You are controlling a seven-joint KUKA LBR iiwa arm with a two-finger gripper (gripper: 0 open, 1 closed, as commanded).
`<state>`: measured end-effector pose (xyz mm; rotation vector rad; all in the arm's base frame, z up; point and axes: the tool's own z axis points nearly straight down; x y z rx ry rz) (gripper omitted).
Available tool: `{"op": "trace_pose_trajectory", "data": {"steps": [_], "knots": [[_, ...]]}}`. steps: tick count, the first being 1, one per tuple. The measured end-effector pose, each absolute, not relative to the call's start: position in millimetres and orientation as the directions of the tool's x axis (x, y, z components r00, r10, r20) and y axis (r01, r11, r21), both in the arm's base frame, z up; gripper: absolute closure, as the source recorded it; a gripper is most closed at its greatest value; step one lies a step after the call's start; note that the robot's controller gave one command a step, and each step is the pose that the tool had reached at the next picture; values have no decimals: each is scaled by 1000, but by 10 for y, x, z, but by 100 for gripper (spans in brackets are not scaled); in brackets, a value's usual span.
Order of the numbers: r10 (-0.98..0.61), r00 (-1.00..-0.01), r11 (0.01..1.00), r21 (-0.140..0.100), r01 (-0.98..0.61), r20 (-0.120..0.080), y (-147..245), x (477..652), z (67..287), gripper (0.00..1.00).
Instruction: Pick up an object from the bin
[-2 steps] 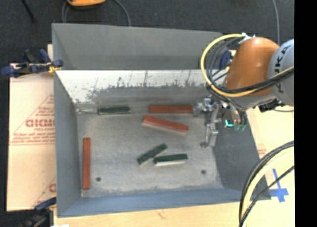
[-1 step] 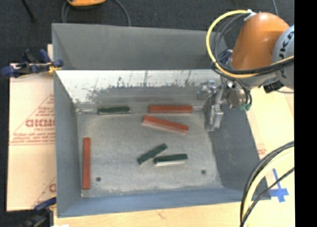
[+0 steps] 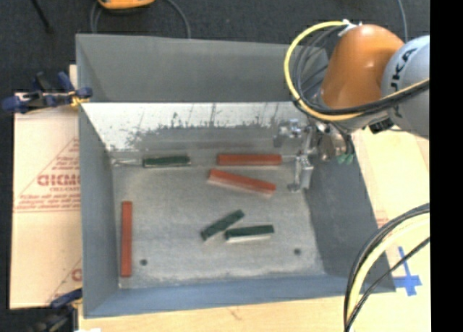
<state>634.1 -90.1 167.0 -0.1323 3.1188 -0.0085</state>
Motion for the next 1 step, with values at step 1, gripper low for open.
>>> {"op": "trace_pose_trajectory", "data": {"steps": [1], "knots": [[-187, -982, 982, -2, -187, -5, -649, 5914, 1070, 0]]}}
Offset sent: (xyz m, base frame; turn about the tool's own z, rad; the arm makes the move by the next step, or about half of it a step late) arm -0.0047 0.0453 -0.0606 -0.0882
